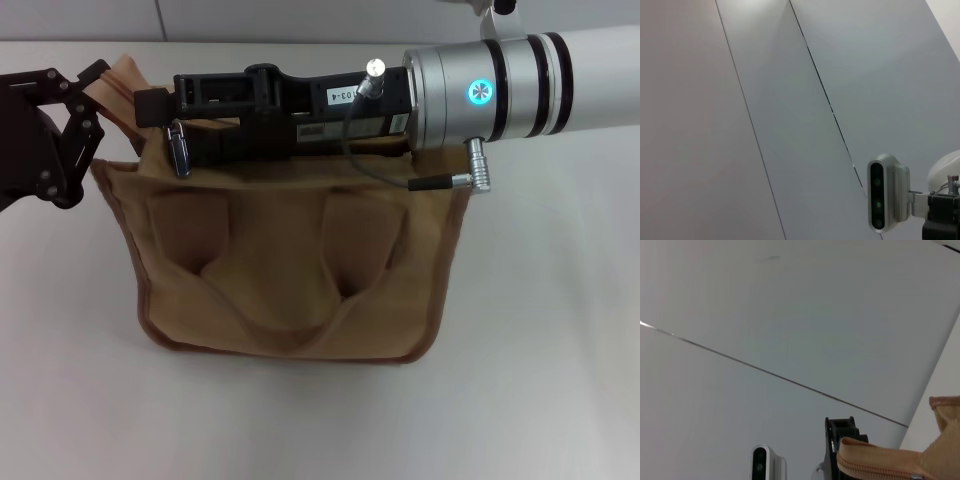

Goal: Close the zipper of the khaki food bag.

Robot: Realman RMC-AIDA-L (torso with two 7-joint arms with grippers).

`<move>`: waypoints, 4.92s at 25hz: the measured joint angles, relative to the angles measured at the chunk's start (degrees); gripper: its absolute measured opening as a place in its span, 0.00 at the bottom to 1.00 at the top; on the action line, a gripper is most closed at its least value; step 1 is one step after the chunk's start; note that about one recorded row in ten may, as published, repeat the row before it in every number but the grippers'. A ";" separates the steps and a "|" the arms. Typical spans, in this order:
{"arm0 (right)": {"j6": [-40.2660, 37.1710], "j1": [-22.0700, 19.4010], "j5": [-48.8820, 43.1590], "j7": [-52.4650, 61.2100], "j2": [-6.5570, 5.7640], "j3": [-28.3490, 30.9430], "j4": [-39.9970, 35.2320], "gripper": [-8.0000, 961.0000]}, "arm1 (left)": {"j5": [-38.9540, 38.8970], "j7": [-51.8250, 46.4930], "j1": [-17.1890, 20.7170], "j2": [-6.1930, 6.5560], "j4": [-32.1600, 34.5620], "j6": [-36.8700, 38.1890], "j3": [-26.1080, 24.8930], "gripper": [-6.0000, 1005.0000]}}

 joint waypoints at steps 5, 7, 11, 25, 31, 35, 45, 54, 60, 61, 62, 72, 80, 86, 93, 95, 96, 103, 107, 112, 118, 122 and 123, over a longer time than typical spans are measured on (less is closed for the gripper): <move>0.19 -0.05 0.00 -0.07 0.00 0.01 -0.12 0.84 | -0.14 0.27 0.24 0.00 -0.21 0.00 0.00 0.04; 0.51 -0.36 -0.02 -0.48 0.00 -0.08 -0.61 0.84 | -0.55 0.36 0.39 0.00 -0.27 -0.09 0.00 0.04; 0.63 -0.48 -0.22 -0.80 0.00 -0.34 -0.89 0.84 | -0.70 0.32 0.58 0.00 -0.32 -0.64 0.00 0.04; 1.32 -0.47 -0.45 -1.40 0.00 -3.87 -2.66 0.52 | -0.80 0.59 1.84 -0.06 -0.43 -0.81 0.09 0.05; 1.52 -1.27 -0.43 -2.14 0.00 -3.91 -3.13 0.21 | -0.80 0.62 1.91 -0.09 -0.46 -0.62 0.38 0.05; 1.97 -1.30 -0.50 -2.14 0.00 -4.45 -3.23 0.10 | -0.80 1.21 1.92 -0.08 -0.91 -0.09 0.43 0.05; 2.89 -1.29 -0.25 -2.67 0.00 -6.13 -4.06 0.01 | -0.79 1.59 1.92 -0.08 -1.06 0.42 0.45 0.06; 3.23 -1.55 0.92 -1.55 0.00 -5.64 -4.05 0.01 | -0.79 1.58 1.91 -0.08 -1.05 0.64 0.44 0.06; 3.20 -2.56 2.21 -0.73 0.00 -5.87 -5.69 0.02 | -0.79 1.57 1.84 -0.08 -1.13 0.72 0.44 0.06; 2.97 -2.91 2.22 -0.29 0.00 -5.98 -6.48 0.02 | -0.79 1.57 1.83 -0.08 -1.13 0.73 0.44 0.06; 2.74 -3.21 2.23 0.18 0.00 -6.09 -7.17 0.06 | -0.79 1.57 1.83 -0.08 -1.14 0.73 0.44 0.06; 2.81 -3.06 2.00 5.29 -0.12 -11.14 -10.06 0.39 | -0.79 1.57 1.29 -0.13 -1.15 0.67 0.41 0.06; 5.14 -1.01 1.97 7.27 -0.04 -13.13 -10.25 0.37 | -0.78 2.42 1.06 -0.17 -2.31 0.72 0.62 0.07; 7.94 0.27 2.25 9.49 -0.01 -17.62 -11.66 0.32 | -0.76 2.79 0.99 -0.21 -2.47 0.73 0.70 0.07; 8.06 -1.50 2.38 8.79 0.01 -17.96 -14.61 0.15 | -0.79 2.82 0.92 -0.26 -2.55 0.82 0.70 0.07; 7.75 -2.57 3.42 7.82 0.01 -18.21 -15.70 0.08 | -0.80 2.83 0.93 -0.26 -2.55 0.81 0.70 0.07; 7.64 -2.95 3.94 7.47 0.01 -18.43 -15.94 0.04 | -0.80 2.83 0.93 -0.26 -2.55 0.79 0.68 0.07; 7.36 -6.79 5.09 6.80 0.00 -20.12 -20.59 0.01 | -0.80 2.86 0.95 -0.26 -2.55 0.43 0.35 0.08; 7.39 -8.84 5.05 6.78 -0.06 -21.27 -23.62 0.01 | -0.83 2.88 0.95 -0.25 -2.65 0.26 0.18 0.08; 7.72 -11.54 4.88 6.17 -0.18 -21.56 -26.58 0.01 | -1.96 2.90 1.20 -0.09 -3.43 -0.45 0.09 0.08; 7.80 -12.72 4.83 6.02 -0.29 -21.42 -27.84 0.01 | -2.06 2.90 1.41 0.01 -3.43 -0.51 0.09 0.08; 7.82 -13.26 4.80 6.02 -0.40 -21.19 -27.86 0.01 | -2.09 2.90 1.50 0.01 -3.43 -0.54 0.09 0.08; 7.83 -13.41 4.79 6.03 -0.42 -21.16 -27.91 0.01 | -2.11 2.90 1.53 0.01 -3.43 -0.56 0.09 0.08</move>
